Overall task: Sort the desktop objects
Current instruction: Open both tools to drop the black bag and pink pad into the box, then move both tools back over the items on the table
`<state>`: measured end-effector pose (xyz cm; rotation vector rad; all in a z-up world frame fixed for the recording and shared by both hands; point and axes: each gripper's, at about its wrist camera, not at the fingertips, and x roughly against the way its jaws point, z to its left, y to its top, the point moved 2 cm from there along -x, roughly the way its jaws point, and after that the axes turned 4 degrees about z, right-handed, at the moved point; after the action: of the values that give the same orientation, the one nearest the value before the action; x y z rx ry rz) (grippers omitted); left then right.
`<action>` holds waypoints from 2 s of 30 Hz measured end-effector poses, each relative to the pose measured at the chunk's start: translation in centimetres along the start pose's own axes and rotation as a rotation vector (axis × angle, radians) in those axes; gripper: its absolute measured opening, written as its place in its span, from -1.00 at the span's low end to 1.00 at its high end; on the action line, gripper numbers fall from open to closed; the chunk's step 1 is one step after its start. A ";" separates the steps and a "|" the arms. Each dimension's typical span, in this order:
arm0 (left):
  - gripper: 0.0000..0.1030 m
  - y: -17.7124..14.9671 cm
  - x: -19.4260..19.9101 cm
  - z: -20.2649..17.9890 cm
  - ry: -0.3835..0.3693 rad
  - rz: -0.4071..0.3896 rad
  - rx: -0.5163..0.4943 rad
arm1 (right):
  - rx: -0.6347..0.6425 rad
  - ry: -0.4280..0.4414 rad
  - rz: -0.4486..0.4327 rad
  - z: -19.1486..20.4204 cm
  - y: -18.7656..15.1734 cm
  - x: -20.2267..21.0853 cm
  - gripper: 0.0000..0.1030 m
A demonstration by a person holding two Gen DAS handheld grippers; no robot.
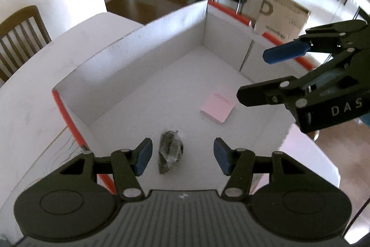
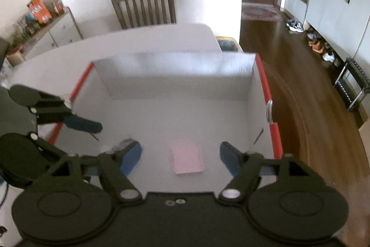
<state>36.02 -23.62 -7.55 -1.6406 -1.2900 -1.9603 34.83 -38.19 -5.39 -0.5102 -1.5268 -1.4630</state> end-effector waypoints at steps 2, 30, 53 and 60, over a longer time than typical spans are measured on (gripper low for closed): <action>0.11 0.2 0.2 -0.9 0.000 -0.023 0.016 | 0.008 0.004 -0.021 0.3 0.0 0.8 0.47; 0.97 -10.4 10.7 3.2 0.087 -0.267 0.227 | 0.058 0.120 -0.148 8.5 -0.6 4.2 0.85; 1.00 -24.4 16.4 11.7 0.225 -0.315 0.351 | 0.160 0.106 -0.171 22.9 -3.0 1.0 1.00; 1.00 -29.1 16.8 14.0 0.244 -0.294 0.381 | 0.172 0.066 -0.163 26.2 -4.5 -0.9 1.00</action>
<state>19.55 8.82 -6.12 -1.0491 -1.7463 -1.8439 22.94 -14.39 -4.92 -0.2374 -1.6548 -1.4388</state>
